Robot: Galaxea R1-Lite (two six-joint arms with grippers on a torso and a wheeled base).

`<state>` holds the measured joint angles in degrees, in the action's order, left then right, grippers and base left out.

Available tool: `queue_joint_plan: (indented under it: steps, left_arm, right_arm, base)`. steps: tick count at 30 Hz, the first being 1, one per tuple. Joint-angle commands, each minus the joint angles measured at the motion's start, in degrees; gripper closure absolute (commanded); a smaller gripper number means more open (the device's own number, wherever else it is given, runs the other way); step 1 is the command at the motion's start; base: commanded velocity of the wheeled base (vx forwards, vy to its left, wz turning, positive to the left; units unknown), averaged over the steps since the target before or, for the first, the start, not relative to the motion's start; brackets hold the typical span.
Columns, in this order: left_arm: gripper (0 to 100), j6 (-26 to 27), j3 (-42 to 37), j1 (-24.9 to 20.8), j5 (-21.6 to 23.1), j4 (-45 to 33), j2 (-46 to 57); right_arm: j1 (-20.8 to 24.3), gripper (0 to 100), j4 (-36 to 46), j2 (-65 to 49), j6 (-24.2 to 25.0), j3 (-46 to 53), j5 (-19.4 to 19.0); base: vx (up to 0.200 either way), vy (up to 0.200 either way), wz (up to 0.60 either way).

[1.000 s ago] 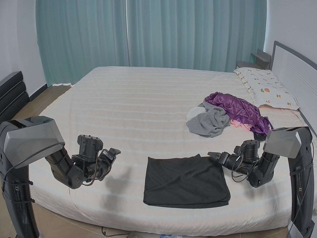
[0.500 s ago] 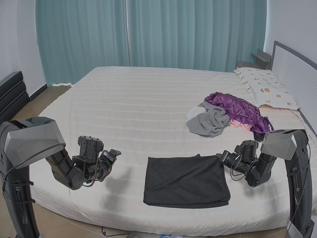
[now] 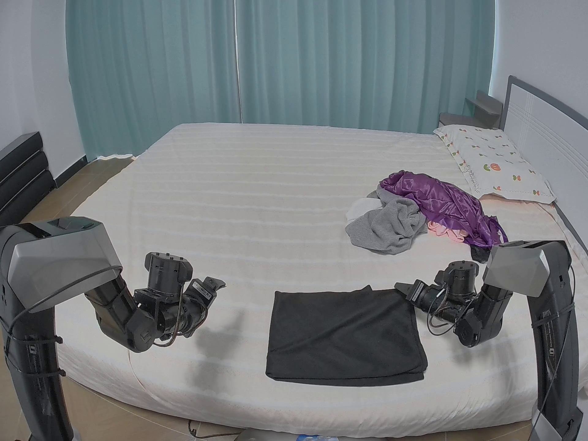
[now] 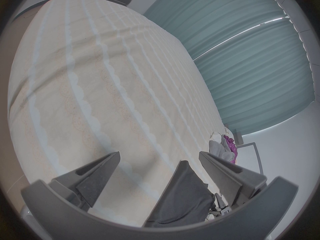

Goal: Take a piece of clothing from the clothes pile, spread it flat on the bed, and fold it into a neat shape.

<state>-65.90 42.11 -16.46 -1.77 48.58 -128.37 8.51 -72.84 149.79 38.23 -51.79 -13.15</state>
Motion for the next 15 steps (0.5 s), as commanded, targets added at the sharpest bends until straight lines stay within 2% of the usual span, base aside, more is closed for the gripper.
queue_joint_plan:
  steps: [1,3,5,12,13,15]
  left_arm:
    - [0,0.25,-0.01,0.02,0.01,0.02,-0.13]
    - [0,0.25,-0.01,0.11,0.01,0.02,-0.13]
    - [0,0.25,0.08,0.2,0.1,-0.06,-0.04]
    - [0,0.07,0.08,0.02,0.19,0.02,0.22]
    - [0,0.07,0.08,-0.07,0.1,0.02,0.4]
    - [0,-0.1,-0.01,-0.59,0.19,0.02,0.57]
  right_arm:
    - [-0.77,0,-0.9,-1.78,1.5,1.6,0.15]
    - [-0.95,0,-1.34,-2.74,2.46,2.57,0.32]
    - [-1.57,0,-4.5,-8.11,6.86,9.51,1.55]
    - [-3.06,0,-13.82,-13.64,13.54,26.74,3.4]
    - [-3.59,0,-17.07,-13.47,15.12,29.81,3.49]
    - [-4.03,0,-17.16,-13.91,16.61,31.57,3.49]
  base:
    - [0.0,0.0,0.0]
    - [0.0,0.0,0.0]
    - [0.0,0.0,0.0]
    - [0.0,0.0,0.0]
    - [0.0,0.0,0.0]
    - [0.0,-0.2,0.0]
